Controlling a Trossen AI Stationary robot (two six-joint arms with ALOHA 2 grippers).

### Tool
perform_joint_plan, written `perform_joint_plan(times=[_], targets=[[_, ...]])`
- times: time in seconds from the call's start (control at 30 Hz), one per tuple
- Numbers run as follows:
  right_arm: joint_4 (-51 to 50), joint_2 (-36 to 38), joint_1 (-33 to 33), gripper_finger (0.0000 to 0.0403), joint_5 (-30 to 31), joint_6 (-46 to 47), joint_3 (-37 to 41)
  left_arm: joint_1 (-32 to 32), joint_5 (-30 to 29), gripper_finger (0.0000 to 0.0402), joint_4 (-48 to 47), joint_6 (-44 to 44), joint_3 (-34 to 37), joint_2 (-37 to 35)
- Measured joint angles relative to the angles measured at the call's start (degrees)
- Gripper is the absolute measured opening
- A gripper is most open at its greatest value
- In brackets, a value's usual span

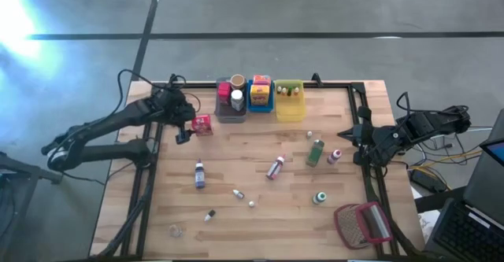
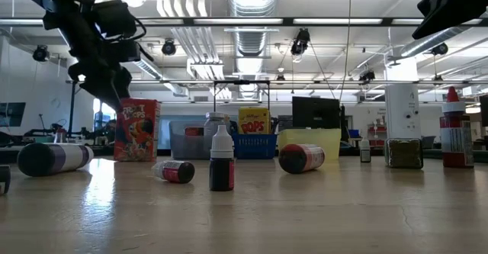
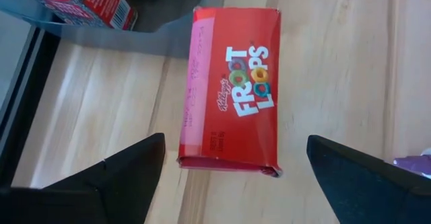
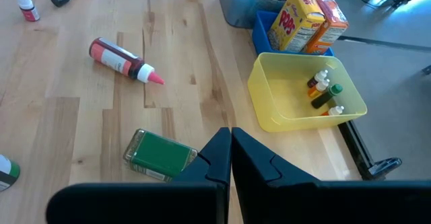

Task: Pick & Place Kitchen Items
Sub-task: Put the red cereal box into the blue bin

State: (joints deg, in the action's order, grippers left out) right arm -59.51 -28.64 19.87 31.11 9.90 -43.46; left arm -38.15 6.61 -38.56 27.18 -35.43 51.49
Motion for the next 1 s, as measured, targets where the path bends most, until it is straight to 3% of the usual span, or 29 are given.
perform_joint_plan(times=[1.0], targets=[[0.00,0.00,0.00,0.0008,0.00,-0.01,0.00,0.04,-0.02,0.0230,0.01,1.36,0.01,0.00]])
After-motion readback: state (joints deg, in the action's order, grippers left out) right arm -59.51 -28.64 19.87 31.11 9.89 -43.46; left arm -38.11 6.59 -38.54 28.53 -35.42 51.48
